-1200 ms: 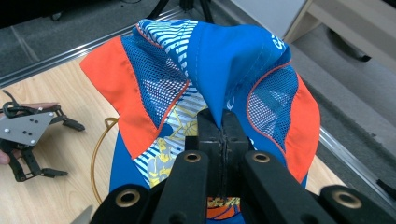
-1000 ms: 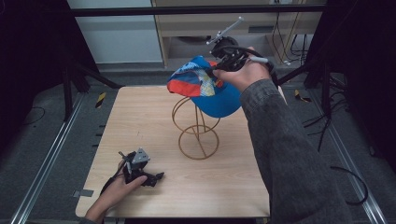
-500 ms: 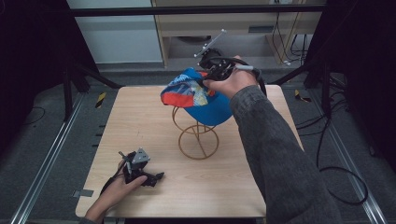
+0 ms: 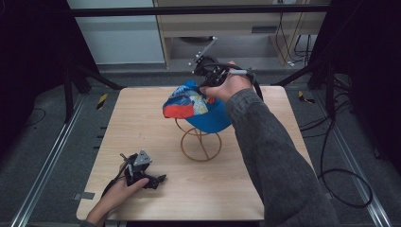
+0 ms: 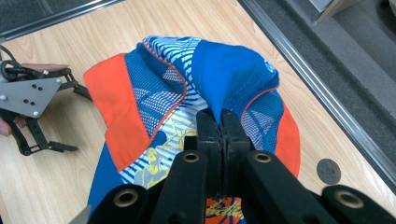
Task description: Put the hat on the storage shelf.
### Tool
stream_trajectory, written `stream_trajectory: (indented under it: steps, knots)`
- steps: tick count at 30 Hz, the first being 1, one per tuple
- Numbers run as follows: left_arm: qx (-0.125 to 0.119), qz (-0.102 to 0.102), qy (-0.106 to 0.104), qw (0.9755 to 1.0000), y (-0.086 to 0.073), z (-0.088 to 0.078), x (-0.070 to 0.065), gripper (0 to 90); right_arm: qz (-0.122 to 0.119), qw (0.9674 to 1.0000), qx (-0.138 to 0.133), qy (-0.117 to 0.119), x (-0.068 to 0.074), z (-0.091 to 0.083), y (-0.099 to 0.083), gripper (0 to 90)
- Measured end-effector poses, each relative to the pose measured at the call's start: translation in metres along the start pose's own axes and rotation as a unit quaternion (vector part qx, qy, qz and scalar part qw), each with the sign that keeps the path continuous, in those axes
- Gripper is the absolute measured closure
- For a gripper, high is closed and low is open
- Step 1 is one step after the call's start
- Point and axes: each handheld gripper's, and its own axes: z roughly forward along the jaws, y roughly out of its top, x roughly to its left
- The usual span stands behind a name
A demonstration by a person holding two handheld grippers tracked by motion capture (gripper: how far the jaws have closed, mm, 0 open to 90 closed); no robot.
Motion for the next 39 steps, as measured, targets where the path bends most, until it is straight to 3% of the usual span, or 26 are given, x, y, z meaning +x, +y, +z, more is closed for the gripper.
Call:
stream_trajectory:
  steps: [13,23,29,39]
  knots:
    - [0.000,0.000,0.000,1.0000,0.000,0.000,0.000,0.0,0.000,1.0000,0.004,0.006,0.002,0.004,-0.003,82.1]
    - [0.000,0.000,0.000,1.0000,0.000,0.000,0.000,0.0,0.012,0.9999,-0.002,0.000,0.005,-0.001,-0.006,60.0]
    - [0.000,0.000,0.000,1.0000,0.000,0.000,0.000,0.0,0.014,0.9999,-0.004,-0.002,0.008,-0.003,-0.007,54.2]
    - [0.000,0.000,0.000,1.0000,0.000,0.000,0.000,0.0,0.032,0.9993,-0.015,-0.014,0.011,-0.004,-0.018,34.1]
